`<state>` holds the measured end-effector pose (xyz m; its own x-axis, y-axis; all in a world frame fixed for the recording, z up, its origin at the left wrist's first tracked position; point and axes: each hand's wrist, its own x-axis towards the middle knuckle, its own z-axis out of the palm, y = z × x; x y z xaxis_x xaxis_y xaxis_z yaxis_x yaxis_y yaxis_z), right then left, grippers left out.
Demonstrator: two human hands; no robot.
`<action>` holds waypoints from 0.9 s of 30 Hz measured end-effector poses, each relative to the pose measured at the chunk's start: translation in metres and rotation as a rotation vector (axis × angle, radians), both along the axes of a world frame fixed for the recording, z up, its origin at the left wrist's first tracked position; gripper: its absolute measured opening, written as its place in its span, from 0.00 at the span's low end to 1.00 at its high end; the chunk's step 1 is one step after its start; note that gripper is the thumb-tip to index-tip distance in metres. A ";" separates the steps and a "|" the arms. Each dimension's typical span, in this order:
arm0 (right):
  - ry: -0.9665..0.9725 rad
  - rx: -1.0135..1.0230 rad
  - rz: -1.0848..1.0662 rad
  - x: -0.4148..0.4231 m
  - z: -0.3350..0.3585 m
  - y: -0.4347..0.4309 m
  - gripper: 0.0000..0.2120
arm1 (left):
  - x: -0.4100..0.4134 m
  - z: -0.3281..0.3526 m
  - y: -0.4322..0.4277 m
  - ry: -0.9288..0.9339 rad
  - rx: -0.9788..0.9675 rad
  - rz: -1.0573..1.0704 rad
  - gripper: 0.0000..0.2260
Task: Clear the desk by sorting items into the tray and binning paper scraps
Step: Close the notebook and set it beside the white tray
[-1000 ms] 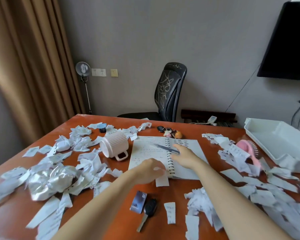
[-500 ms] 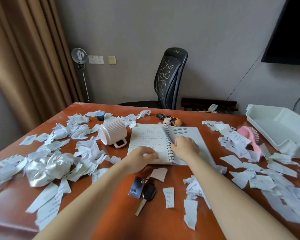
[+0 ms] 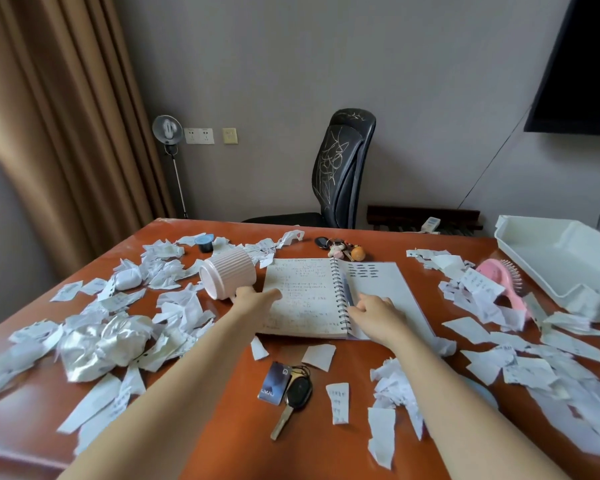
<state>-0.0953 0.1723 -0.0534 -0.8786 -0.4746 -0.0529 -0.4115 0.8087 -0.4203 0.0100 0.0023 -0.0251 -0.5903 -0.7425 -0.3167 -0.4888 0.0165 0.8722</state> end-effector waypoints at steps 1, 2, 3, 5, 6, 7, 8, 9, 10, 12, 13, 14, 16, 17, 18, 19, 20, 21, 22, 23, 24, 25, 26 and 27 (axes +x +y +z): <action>0.018 0.003 0.012 0.000 -0.001 0.000 0.19 | -0.001 0.001 0.001 -0.018 0.013 -0.022 0.24; 0.040 0.013 0.025 0.001 -0.003 0.000 0.19 | -0.002 0.002 0.003 -0.050 0.001 -0.057 0.23; 0.063 0.026 0.031 0.001 -0.006 0.000 0.19 | -0.003 0.003 0.005 -0.082 -0.034 -0.093 0.22; 0.100 0.054 0.033 0.001 -0.010 -0.001 0.18 | -0.005 0.005 0.009 -0.118 -0.108 -0.144 0.21; 0.111 0.054 0.037 0.000 -0.011 -0.001 0.18 | -0.007 0.007 0.009 -0.122 -0.128 -0.154 0.21; 0.114 0.050 0.042 -0.001 -0.012 -0.001 0.17 | -0.009 0.009 0.008 -0.115 -0.143 -0.162 0.21; 0.112 0.046 0.048 -0.002 -0.011 -0.001 0.16 | -0.010 0.010 0.007 -0.100 -0.160 -0.168 0.21; 0.106 0.039 0.054 -0.002 -0.009 -0.001 0.16 | -0.011 0.011 0.007 -0.074 -0.177 -0.168 0.20; 0.098 0.039 0.059 -0.002 -0.008 -0.001 0.15 | -0.011 0.013 0.006 -0.037 -0.185 -0.167 0.20; 0.072 0.049 0.066 -0.002 -0.005 -0.002 0.15 | -0.008 0.012 0.007 0.088 -0.134 -0.152 0.18; 0.061 0.055 0.070 -0.002 -0.005 -0.002 0.15 | -0.006 0.012 0.009 0.158 -0.075 -0.151 0.18; 0.054 0.058 0.072 -0.002 -0.005 -0.002 0.14 | -0.004 0.012 0.011 0.221 -0.008 -0.155 0.19; 0.033 0.073 0.083 -0.002 -0.002 -0.001 0.11 | -0.001 0.011 0.015 0.296 0.050 -0.174 0.22; 0.019 0.087 0.096 -0.001 0.000 -0.001 0.12 | -0.001 0.011 0.015 0.311 0.036 -0.183 0.22; 0.003 0.101 0.111 -0.001 0.002 -0.001 0.15 | -0.001 0.012 0.015 0.325 0.011 -0.189 0.23; -0.016 0.107 0.120 -0.001 0.004 -0.001 0.17 | -0.001 0.013 0.015 0.333 -0.017 -0.191 0.23; -0.034 0.101 0.121 -0.001 0.005 -0.002 0.17 | -0.001 0.015 0.015 0.336 -0.038 -0.189 0.23; -0.047 0.084 0.114 -0.002 0.005 -0.003 0.16 | -0.001 0.017 0.014 0.333 -0.054 -0.191 0.23; -0.052 0.071 0.105 -0.003 0.005 -0.004 0.14 | -0.001 0.018 0.014 0.327 -0.072 -0.198 0.23; -0.050 0.066 0.096 -0.003 0.004 -0.006 0.11 | -0.001 0.019 0.014 0.318 -0.098 -0.207 0.22; -0.045 0.062 0.097 -0.003 0.005 -0.007 0.10 | -0.002 0.021 0.014 0.310 -0.129 -0.215 0.22; -0.044 0.053 0.105 -0.002 0.005 -0.010 0.11 | -0.003 0.024 0.012 0.304 -0.158 -0.224 0.22; -0.047 0.040 0.116 -0.002 0.006 -0.012 0.13 | -0.003 0.027 0.010 0.302 -0.176 -0.234 0.22; -0.055 0.032 0.123 -0.003 0.006 -0.014 0.16 | -0.004 0.031 0.008 0.300 -0.182 -0.246 0.22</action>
<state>-0.0978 0.1580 -0.0470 -0.8091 -0.5760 -0.1162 -0.4856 0.7669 -0.4197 0.0056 0.0107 0.0054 -0.8028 -0.5959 0.0190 -0.1765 0.2679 0.9471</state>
